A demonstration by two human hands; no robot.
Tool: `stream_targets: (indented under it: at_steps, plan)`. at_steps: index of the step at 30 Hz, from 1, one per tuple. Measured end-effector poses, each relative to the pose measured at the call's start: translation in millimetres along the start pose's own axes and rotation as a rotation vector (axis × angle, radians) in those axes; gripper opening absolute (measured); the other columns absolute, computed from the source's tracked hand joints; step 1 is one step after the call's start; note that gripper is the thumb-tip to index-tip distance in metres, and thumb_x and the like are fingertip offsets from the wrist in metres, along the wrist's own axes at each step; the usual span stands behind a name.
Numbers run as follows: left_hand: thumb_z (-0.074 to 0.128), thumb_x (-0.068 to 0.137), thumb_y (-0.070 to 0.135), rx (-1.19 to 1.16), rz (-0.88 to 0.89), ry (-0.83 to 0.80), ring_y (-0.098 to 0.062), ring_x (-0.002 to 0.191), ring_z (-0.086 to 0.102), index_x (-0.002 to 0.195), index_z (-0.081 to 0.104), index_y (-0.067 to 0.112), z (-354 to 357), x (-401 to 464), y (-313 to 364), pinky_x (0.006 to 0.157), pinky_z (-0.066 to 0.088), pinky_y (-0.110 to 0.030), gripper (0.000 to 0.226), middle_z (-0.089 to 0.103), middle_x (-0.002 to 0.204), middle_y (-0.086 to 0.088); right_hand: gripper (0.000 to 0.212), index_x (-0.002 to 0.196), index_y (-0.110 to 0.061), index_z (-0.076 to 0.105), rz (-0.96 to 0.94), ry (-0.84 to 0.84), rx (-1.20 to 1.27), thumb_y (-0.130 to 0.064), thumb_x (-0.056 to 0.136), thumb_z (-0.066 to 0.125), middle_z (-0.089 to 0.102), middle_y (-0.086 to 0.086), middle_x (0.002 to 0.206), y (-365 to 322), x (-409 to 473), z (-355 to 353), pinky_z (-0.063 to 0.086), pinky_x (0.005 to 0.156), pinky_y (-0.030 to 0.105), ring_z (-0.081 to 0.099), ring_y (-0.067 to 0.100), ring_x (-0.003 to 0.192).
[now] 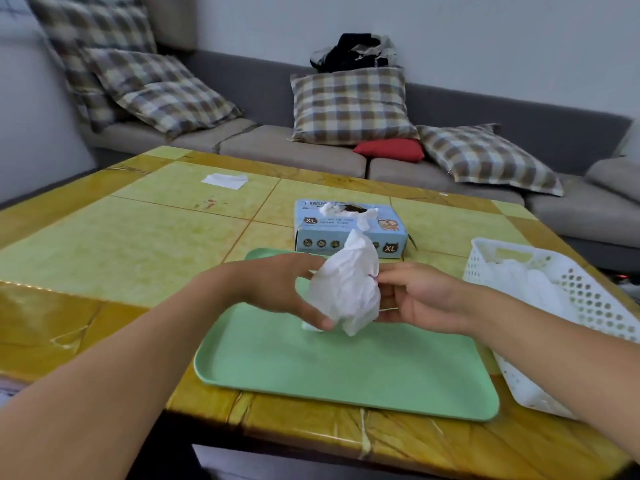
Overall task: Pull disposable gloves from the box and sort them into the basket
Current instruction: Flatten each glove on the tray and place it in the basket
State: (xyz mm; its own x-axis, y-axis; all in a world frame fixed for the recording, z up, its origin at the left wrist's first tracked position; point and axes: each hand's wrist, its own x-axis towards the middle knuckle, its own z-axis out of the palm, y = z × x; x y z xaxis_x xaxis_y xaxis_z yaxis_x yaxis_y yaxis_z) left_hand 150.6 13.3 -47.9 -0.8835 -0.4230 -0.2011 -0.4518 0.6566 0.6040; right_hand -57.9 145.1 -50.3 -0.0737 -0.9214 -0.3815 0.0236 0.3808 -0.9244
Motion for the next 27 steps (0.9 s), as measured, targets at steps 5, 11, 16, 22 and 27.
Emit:
stream_targets:
  at_steps: [5, 11, 16, 22, 27]
  plan:
    - [0.071, 0.094, 0.029, -0.722, 0.058, 0.36, -0.018, 0.091, 0.073, 0.107, 0.074, 0.016, 20, 20, 34, 0.076, 0.057, -0.032, 0.019, 0.078, 0.101, -0.001, 0.073, 0.137, -0.005, 0.057, 0.027, -0.124, 0.192, -0.063, 0.098, 0.036, 0.062, 0.019, 0.117, -26, -6, -11, 0.055, 0.075, 0.041, 0.063, 0.034, 0.093]
    - [0.084, 0.079, 0.02, -0.763, 0.011, 0.339, -0.021, 0.089, 0.076, 0.106, 0.073, 0.01, 18, 23, 47, 0.075, 0.06, -0.032, 0.03, 0.078, 0.097, -0.005, 0.053, 0.123, -0.008, 0.068, -0.15, 0.077, 0.022, -0.037, 0.079, 0.075, 0.071, 0.014, 0.116, -18, -8, -13, 0.055, 0.084, 0.04, 0.067, 0.026, 0.095]
    - [0.079, 0.081, 0.003, -0.694, -0.026, 0.25, -0.007, 0.053, 0.054, 0.108, 0.07, 0.012, 12, 12, 48, 0.045, 0.038, -0.018, 0.03, 0.069, 0.071, 0.006, 0.038, 0.129, -0.007, 0.064, -0.192, 0.113, 0.194, -0.022, 0.094, 0.065, 0.07, 0.007, 0.107, -24, -11, -25, 0.056, 0.071, 0.034, 0.066, 0.022, 0.084]
    - [0.078, 0.084, 0.037, -0.751, -0.013, 0.086, -0.018, 0.082, 0.069, 0.123, 0.067, 0.013, -2, 2, 42, 0.06, 0.052, -0.024, 0.047, 0.075, 0.105, -0.009, 0.065, 0.133, -0.007, 0.063, -0.1, -0.039, 0.124, -0.036, 0.078, 0.082, 0.064, 0.02, 0.126, -28, -21, -30, 0.044, 0.104, 0.051, 0.058, 0.032, 0.106]
    - [0.065, 0.095, 0.04, -0.629, -0.1, 0.277, -0.023, 0.088, 0.063, 0.104, 0.072, 0.002, 4, 28, 35, 0.083, 0.046, -0.039, 0.039, 0.074, 0.1, -0.015, 0.018, 0.108, -0.016, 0.072, -0.059, 0.099, 0.076, -0.019, 0.091, 0.07, 0.075, 0.005, 0.097, -32, -12, -28, 0.055, 0.088, 0.038, 0.069, 0.02, 0.081]
